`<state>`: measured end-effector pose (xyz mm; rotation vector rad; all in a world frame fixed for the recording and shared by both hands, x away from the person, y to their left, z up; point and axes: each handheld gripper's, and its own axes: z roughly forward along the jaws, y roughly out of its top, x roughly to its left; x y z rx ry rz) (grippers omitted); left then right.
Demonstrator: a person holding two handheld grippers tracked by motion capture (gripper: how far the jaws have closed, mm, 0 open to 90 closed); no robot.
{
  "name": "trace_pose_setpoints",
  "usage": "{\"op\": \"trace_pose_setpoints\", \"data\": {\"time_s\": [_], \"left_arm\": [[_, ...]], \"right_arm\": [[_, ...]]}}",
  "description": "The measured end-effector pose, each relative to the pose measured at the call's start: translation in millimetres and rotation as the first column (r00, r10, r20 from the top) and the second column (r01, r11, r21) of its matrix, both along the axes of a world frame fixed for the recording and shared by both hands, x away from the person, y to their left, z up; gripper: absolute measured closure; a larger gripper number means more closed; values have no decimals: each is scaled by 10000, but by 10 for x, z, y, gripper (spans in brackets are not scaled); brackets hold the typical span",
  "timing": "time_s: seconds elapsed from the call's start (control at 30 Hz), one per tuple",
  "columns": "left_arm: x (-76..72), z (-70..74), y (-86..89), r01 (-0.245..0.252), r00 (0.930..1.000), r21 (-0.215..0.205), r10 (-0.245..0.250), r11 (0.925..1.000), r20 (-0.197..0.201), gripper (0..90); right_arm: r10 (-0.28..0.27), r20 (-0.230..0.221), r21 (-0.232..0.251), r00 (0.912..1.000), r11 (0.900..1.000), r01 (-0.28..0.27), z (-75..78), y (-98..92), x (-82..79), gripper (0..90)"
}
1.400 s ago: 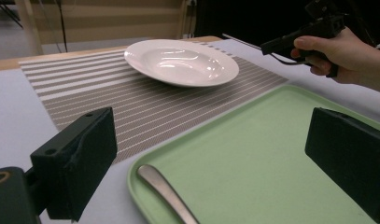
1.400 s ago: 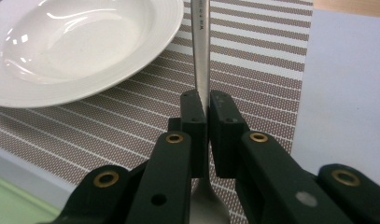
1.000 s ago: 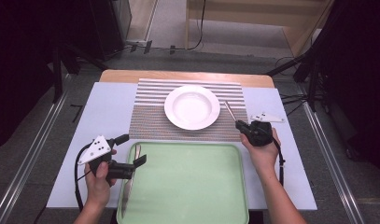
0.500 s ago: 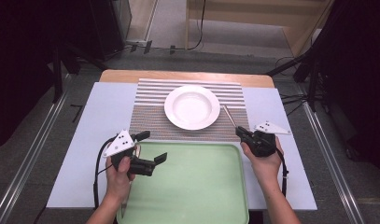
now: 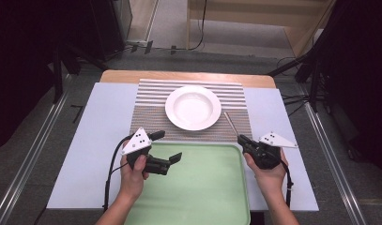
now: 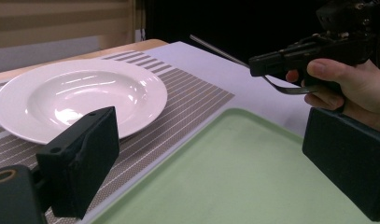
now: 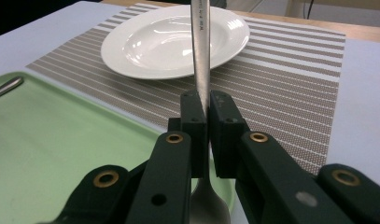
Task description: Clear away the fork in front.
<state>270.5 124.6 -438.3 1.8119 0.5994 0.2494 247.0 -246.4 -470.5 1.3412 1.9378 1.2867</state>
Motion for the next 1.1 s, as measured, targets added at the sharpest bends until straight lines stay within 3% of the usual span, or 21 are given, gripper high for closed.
{"op": "trace_pose_setpoints", "data": {"time_s": [0.67, 1.1], "left_arm": [[49, -1, -463, 653, 9972, 97, -649, 9978, -359, 40], [118, 29, -690, 823, 9930, -446, -857, 9956, -812, 40]], "right_arm": [[869, 658, 293, 9940, 9956, -890, 31, 204, -249, 839], [1424, 1086, 340, 9838, 9886, -1468, 67, 363, -376, 839]]}}
